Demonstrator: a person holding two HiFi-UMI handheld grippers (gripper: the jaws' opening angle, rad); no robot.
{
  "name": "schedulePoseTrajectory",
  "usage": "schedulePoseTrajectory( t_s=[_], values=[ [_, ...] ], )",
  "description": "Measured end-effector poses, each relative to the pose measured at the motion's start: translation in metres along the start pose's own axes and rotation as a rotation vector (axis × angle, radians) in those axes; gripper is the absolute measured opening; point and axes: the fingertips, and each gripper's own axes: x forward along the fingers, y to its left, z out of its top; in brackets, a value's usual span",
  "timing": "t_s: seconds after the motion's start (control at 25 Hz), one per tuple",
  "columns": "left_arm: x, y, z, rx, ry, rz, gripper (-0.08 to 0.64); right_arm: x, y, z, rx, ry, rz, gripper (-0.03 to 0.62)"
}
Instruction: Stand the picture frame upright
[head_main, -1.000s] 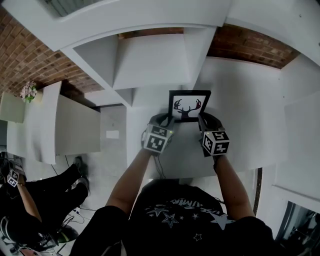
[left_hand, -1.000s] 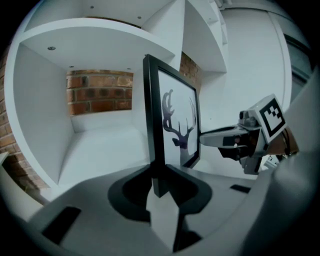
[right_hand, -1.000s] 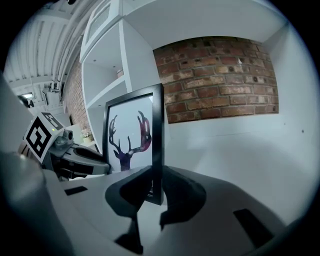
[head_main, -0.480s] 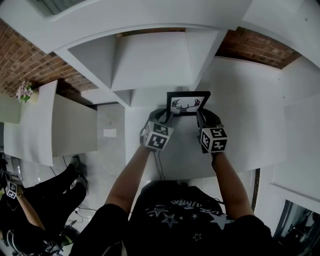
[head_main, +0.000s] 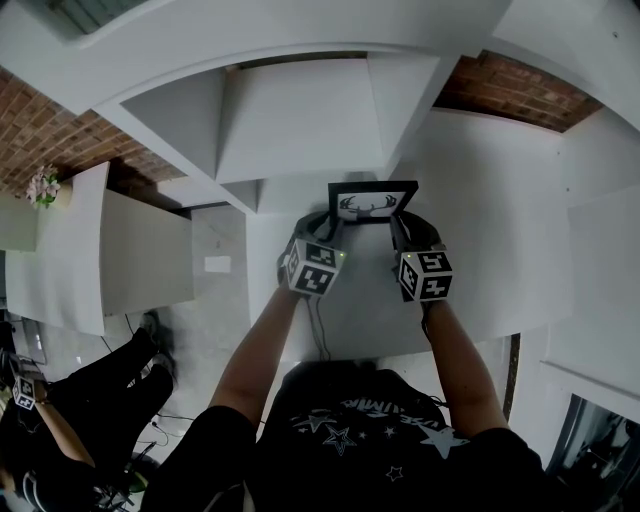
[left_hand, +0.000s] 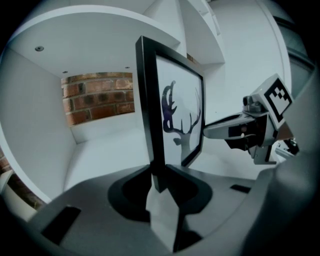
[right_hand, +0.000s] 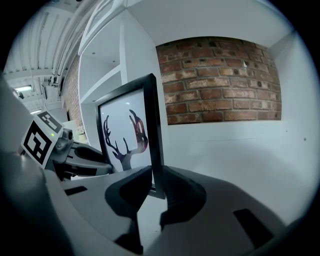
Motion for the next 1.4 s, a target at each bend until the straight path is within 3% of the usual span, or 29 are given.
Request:
schedulePoseTrajectory(
  t_s=[0.4,0.72,1.4],
  values=[
    [-0.001,-0.001,-0.002,0.02,0.011,0.001,0.097,-0.001,0.0,-0.002,0.0,0.016,-0.013,0.073],
    [-0.008,-0.008,-0.018,-0.047,0.067,-0.039,0.167,-0.011,0.002,-0.011,0.007,0.035,-0.007,0.106],
    [-0.088,-0.059,0.0,-0.156,-0.077,-0.024,0.178,-0.09,0.018,-0.012,0.001,-0.052,0.006,0.106]
  ],
)
